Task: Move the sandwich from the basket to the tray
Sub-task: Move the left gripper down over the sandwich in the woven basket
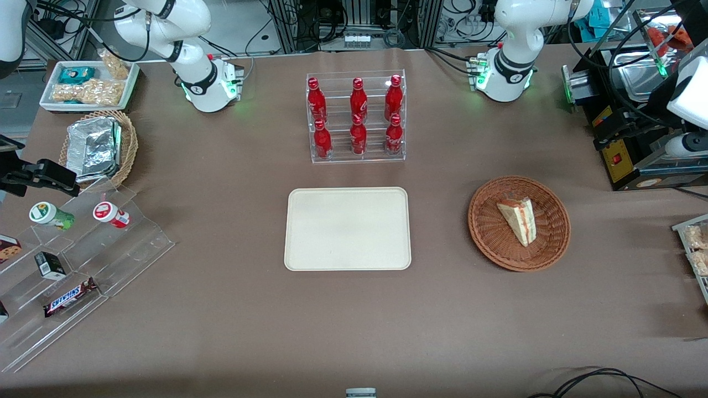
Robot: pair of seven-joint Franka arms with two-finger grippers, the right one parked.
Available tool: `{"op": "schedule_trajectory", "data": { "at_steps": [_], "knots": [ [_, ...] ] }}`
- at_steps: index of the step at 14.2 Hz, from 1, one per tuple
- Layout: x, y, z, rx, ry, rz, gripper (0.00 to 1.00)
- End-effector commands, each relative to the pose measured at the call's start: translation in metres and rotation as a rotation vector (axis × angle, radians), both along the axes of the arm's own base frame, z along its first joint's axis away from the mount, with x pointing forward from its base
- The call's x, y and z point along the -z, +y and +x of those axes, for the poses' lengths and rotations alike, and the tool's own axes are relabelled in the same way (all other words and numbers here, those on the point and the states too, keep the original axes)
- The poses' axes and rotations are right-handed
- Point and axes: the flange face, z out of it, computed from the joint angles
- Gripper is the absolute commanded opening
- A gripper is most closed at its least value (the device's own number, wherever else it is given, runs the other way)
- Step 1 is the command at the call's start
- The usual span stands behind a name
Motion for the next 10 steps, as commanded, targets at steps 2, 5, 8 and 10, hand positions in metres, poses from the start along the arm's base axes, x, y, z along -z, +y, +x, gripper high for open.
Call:
{"op": "schedule_trajectory", "data": {
  "at_steps": [2, 5, 8, 10],
  "knots": [
    [-0.003, 0.003, -0.002, 0.017, 0.022, -0.004, 1.00],
    [0.002, 0.001, 0.000, 0.009, 0.031, 0.002, 1.00],
    [0.029, 0.008, 0.004, -0.008, 0.089, 0.002, 1.00],
    [0.065, 0.012, 0.009, -0.039, 0.179, 0.000, 1.00]
  ]
}}
